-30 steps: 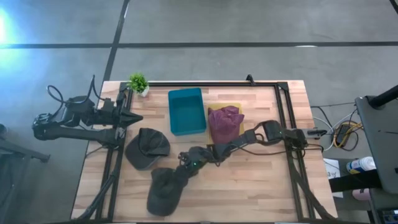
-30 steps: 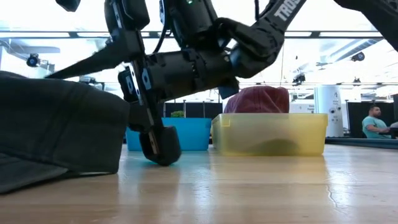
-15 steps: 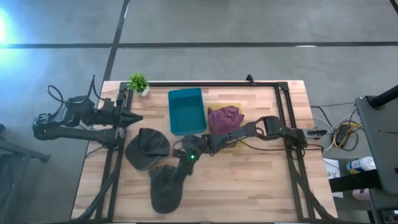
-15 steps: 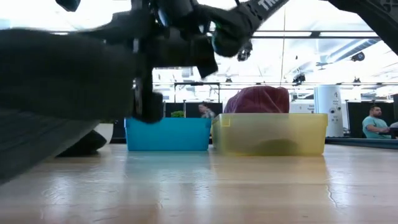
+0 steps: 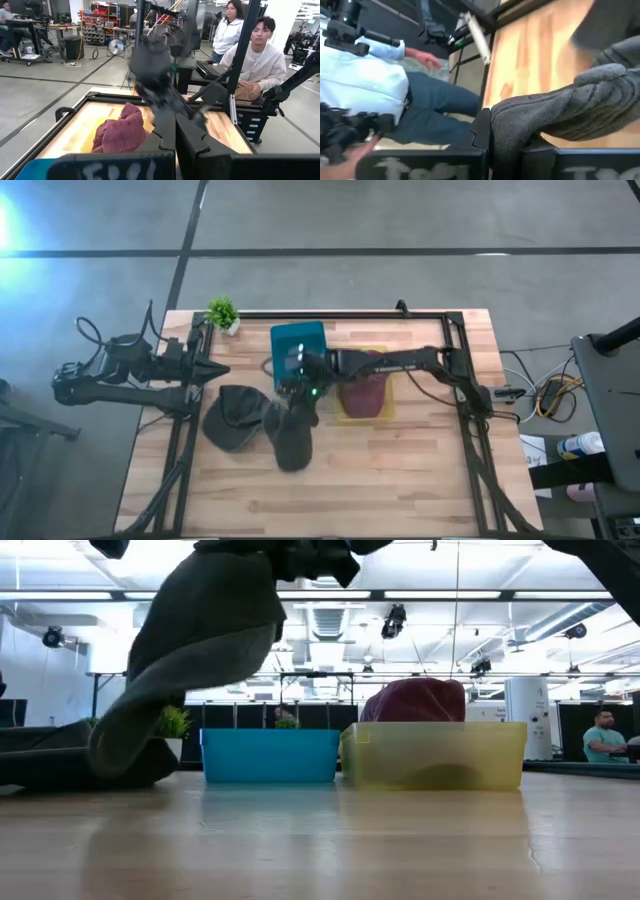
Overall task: Pick & Place hat
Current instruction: Put the top black cap into the blue bin
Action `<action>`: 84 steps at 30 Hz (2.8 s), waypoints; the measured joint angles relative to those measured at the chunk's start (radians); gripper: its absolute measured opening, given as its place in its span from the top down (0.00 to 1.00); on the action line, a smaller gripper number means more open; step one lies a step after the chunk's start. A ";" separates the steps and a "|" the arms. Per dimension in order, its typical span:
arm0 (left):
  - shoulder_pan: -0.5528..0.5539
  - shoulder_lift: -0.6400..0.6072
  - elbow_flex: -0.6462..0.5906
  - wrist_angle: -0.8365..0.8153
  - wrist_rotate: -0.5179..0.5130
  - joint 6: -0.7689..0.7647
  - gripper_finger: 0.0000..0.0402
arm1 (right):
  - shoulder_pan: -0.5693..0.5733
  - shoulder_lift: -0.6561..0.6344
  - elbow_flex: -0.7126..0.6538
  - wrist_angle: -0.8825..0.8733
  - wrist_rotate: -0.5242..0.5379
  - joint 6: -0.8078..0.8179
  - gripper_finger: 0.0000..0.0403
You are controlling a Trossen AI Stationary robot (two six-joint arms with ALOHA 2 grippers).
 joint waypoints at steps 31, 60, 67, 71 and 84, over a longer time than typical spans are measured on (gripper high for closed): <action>0.000 0.000 0.000 0.000 0.000 0.000 1.00 | -0.380 0.198 0.341 -0.438 0.087 -0.616 0.98; 0.000 0.000 0.000 0.000 0.000 0.000 1.00 | -0.420 0.252 0.295 -0.443 0.218 -0.719 0.93; 0.000 0.000 0.000 0.000 0.000 0.000 1.00 | -0.419 0.252 0.221 -0.369 0.228 -0.625 0.75; 0.000 0.000 0.000 0.000 0.000 0.000 1.00 | -0.398 0.244 0.231 -0.356 0.330 -0.625 0.66; 0.000 0.000 0.000 0.000 0.000 0.000 1.00 | -0.372 0.210 0.309 -0.374 0.530 -0.655 0.54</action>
